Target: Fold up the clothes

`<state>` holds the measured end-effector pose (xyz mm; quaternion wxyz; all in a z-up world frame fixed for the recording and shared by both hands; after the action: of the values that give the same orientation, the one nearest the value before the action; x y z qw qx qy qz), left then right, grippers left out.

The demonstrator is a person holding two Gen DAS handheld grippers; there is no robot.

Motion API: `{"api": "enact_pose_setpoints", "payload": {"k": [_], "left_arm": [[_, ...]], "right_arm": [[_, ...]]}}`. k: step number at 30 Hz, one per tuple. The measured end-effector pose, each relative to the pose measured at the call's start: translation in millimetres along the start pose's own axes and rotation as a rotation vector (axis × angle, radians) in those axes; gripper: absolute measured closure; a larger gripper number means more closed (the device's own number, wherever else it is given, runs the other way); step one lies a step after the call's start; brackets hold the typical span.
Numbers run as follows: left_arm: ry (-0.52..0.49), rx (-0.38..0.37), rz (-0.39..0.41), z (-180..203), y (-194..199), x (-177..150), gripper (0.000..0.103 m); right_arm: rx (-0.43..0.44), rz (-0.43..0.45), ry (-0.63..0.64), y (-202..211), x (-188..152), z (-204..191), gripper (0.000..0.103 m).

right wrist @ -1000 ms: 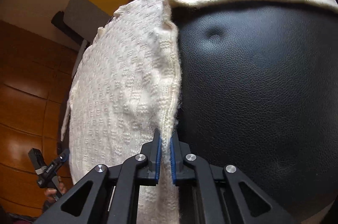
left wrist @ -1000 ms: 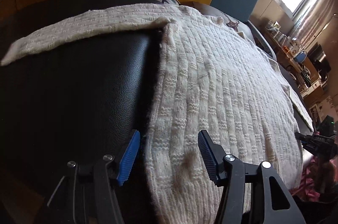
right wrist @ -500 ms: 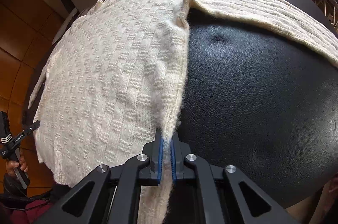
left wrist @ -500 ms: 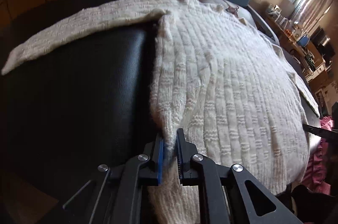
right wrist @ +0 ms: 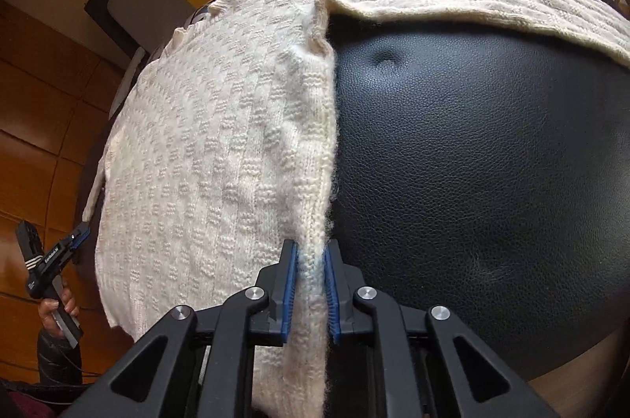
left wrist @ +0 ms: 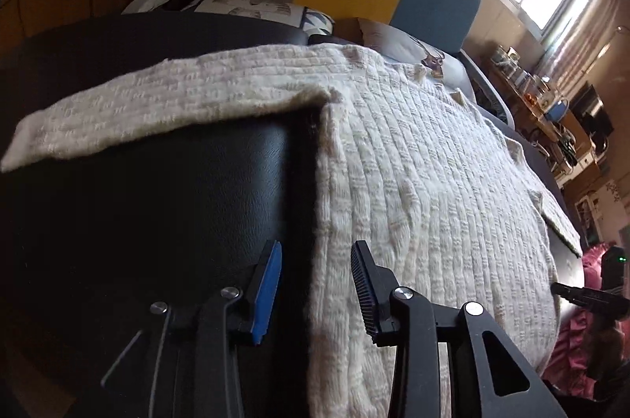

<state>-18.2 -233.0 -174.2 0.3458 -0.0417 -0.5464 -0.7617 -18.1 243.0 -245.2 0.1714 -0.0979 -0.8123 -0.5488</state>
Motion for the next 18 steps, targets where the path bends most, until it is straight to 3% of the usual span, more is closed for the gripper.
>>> {"api": "enact_pose_setpoints", "payload": {"k": [3, 5, 11, 13, 18], "left_arm": [[-0.054, 0.005, -0.018, 11, -25, 17, 0.065], [-0.066, 0.003, -0.033, 16, -41, 26, 0.065], [-0.066, -0.008, -0.079, 23, -71, 40, 0.068], [-0.145, -0.014, -0.065, 34, -70, 35, 0.095], [-0.2, 0.077, 0.02, 33, -61, 40, 0.098]], "right_arm": [[-0.106, 0.105, 0.049, 23, 15, -9, 0.079], [-0.073, 0.138, 0.08, 26, 27, -26, 0.079], [-0.082, 0.042, 0.202, -4, 33, -59, 0.079], [-0.115, -0.004, 0.221, -14, 29, -60, 0.079], [-0.153, -0.064, 0.21, -24, 16, -45, 0.085]]}}
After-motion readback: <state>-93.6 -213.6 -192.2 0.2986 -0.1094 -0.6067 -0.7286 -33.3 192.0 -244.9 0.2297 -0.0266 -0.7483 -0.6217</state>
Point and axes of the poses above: each gripper's, at about its wrist camera, not at the fingertips, and y roughly against the way its jaws point, z to its right, x to its top, the point moved 6 cm from there along -y, roughly the way its jaws point, and after that the axes turned 15 degrees about y, right-handed, at the moved point
